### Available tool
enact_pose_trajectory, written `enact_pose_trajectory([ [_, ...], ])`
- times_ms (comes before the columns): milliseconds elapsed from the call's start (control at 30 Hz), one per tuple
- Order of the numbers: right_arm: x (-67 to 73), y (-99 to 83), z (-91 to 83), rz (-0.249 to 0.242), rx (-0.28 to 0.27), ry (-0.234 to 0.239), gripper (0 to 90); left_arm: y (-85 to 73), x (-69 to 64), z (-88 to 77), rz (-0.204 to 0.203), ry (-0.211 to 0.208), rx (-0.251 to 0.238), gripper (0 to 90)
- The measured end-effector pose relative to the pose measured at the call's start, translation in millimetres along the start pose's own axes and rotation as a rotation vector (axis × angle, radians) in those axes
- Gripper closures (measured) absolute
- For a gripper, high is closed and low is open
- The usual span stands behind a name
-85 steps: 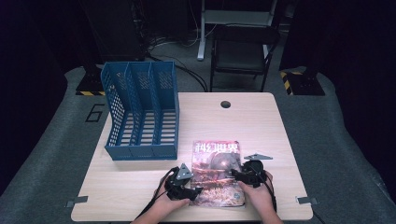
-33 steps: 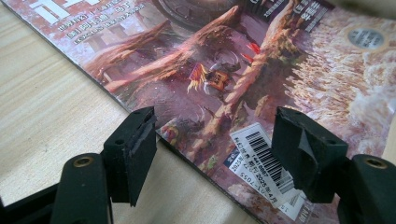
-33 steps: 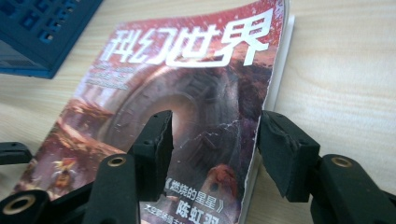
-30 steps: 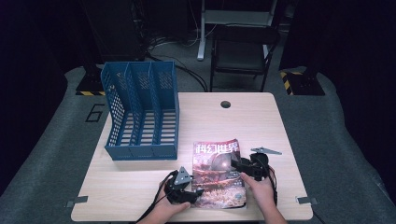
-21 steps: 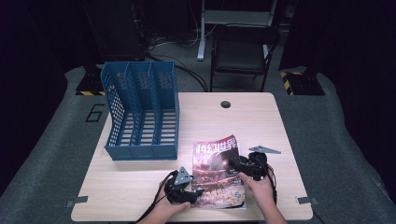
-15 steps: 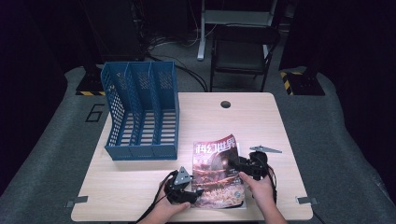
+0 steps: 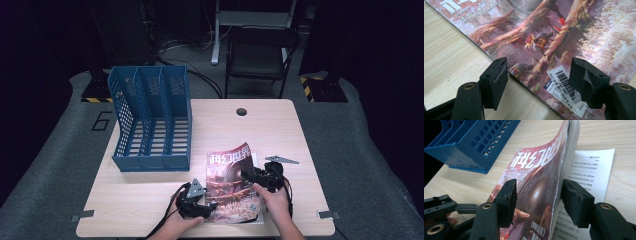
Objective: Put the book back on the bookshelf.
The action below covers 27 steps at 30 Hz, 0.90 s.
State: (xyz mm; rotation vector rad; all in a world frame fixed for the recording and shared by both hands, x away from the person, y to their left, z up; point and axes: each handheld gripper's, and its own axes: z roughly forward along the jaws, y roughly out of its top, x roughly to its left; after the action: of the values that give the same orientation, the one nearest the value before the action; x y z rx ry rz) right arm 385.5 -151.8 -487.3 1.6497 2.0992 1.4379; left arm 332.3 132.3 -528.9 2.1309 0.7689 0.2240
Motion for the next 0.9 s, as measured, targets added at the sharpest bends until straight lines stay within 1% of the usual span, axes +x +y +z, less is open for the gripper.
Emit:
enact_pose_trajectory([
  [33, 1.3, -0.1, 0.6, 0.005, 0.005, 0.003, 45.9, 0.0, 0.0, 0.0, 0.000, 0.000, 0.000, 31.0],
  [133, 2.7, 0.5, 1.8, -0.007, 0.013, 0.003, 45.9, 0.0, 0.0, 0.0, 0.000, 0.000, 0.000, 31.0],
  [167, 3.0, 0.7, 2.1, 0.007, 0.021, 0.001, 46.0, 0.0, 0.0, 0.0, 0.000, 0.000, 0.000, 31.0],
  [300, -2.4, 0.8, 4.6, 0.004, 0.042, -0.023, 46.0, 0.0, 0.0, 0.0, 0.000, 0.000, 0.000, 31.0],
  [367, -5.9, 0.7, 5.7, 0.014, 0.054, -0.036, 45.8, 0.0, 0.0, 0.0, -0.001, 0.000, -0.001, 31.1],
  [400, -8.8, 0.6, 6.5, 0.012, 0.059, -0.040, 45.5, 0.0, -0.1, 0.0, -0.001, 0.000, -0.001, 31.1],
  [467, -14.7, -0.2, 8.8, 0.033, 0.084, -0.048, 45.4, 0.0, 0.0, 0.0, 0.000, 0.000, -0.001, 31.1],
  [533, -21.4, -1.8, 11.5, 0.055, 0.102, -0.048, 45.2, 0.0, 0.0, 0.0, 0.000, 0.000, -0.001, 31.1],
  [567, -23.8, -2.5, 12.3, 0.074, 0.107, -0.045, 45.0, 0.0, 0.0, 0.0, 0.000, 0.001, -0.001, 31.1],
  [600, -23.8, -2.5, 12.3, 0.074, 0.107, -0.045, 45.0, 0.0, 0.0, 0.0, 0.000, 0.001, -0.001, 31.1],
  [633, -27.1, -3.7, 13.8, 0.101, 0.125, -0.044, 44.7, 0.0, 0.0, 0.0, -0.001, 0.000, -0.001, 31.1],
  [733, -30.2, -4.9, 16.9, 0.077, 0.142, -0.059, 44.9, 0.0, 0.0, 0.0, -0.001, 0.000, -0.001, 31.1],
  [900, -31.2, -5.0, 16.5, 0.079, 0.148, -0.046, 44.0, 0.0, 0.0, 0.0, 0.000, 0.001, -0.001, 31.1],
])
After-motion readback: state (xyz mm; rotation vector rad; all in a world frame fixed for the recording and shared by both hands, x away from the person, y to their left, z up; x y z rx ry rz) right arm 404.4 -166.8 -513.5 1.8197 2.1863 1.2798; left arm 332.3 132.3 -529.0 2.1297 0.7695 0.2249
